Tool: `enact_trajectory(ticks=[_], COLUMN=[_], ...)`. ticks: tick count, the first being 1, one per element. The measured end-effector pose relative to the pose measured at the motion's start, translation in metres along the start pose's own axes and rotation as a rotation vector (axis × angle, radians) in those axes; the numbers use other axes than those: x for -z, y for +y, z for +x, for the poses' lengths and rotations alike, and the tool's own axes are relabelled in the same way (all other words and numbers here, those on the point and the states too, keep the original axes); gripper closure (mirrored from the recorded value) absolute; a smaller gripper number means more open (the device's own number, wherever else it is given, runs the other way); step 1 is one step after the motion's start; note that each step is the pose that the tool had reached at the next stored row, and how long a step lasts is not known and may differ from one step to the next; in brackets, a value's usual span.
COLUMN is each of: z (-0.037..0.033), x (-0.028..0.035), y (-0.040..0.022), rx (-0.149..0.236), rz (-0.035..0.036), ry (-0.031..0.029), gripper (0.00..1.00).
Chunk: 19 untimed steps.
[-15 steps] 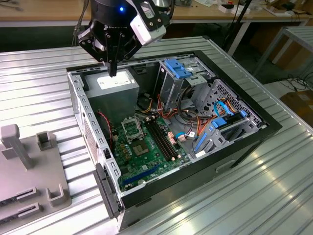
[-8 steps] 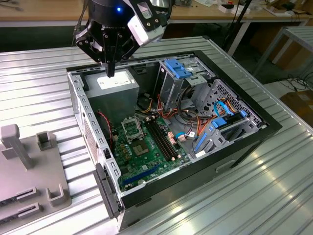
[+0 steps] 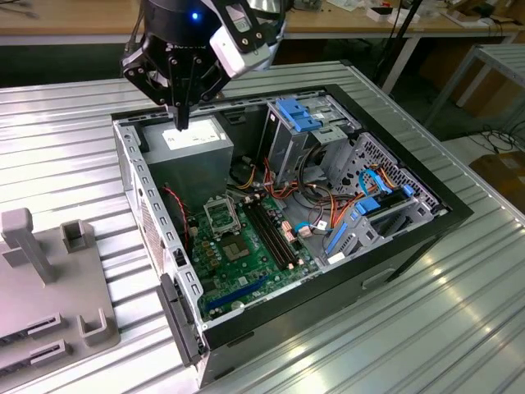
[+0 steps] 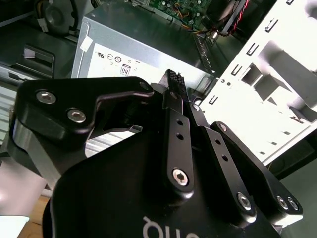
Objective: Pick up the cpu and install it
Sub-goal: 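Reach for the cpu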
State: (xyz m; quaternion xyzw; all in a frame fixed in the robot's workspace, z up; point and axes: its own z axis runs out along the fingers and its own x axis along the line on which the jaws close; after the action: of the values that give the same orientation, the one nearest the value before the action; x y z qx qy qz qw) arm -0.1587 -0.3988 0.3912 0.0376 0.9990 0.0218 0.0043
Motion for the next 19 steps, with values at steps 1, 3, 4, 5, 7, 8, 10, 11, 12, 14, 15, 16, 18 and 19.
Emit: enact_trajectory(ticks=[1, 3, 4, 5, 7, 8, 10, 11, 12, 14, 15, 16, 18, 19], z=[0.0005, 0.0014, 0.002, 0.0031, 0.0041, 0.0046, 0.0057, 0.0062, 0.007, 0.0079, 0.0085, 0.0089, 0.0103, 0.0107], x=[0.0, -0.0001, -0.0001, -0.0003, -0.0003, -0.0003, -0.0004, -0.0004, -0.0005, -0.0005, -0.0006, -0.0006, -0.0007, -0.0007], y=[0.0, -0.0001, -0.0002, -0.0003, -0.0003, -0.0004, -0.0005, -0.0005, -0.0006, -0.0006, -0.0007, -0.0007, -0.0008, -0.0008], rx=[0.0, 0.0, 0.0, 0.0, 0.0, 0.0, 0.0, 0.0, 0.0, 0.0, 0.0, 0.0, 0.0, 0.0], rz=[0.0001, 0.0001, 0.0002, 0.0002, 0.0003, 0.0003, 0.0005, 0.0005, 0.0005, 0.0006, 0.0007, 0.0007, 0.0009, 0.0008], ry=[0.0005, 0.0015, 0.0022, 0.0031, 0.0041, 0.0046, 0.0058, 0.0061, 0.0071, 0.0081, 0.0086, 0.009, 0.0105, 0.011], gripper=[0.89, 0.89, 0.89, 0.89, 0.89, 0.89, 0.89, 0.89, 0.89, 0.89, 0.89, 0.89, 0.89, 0.89])
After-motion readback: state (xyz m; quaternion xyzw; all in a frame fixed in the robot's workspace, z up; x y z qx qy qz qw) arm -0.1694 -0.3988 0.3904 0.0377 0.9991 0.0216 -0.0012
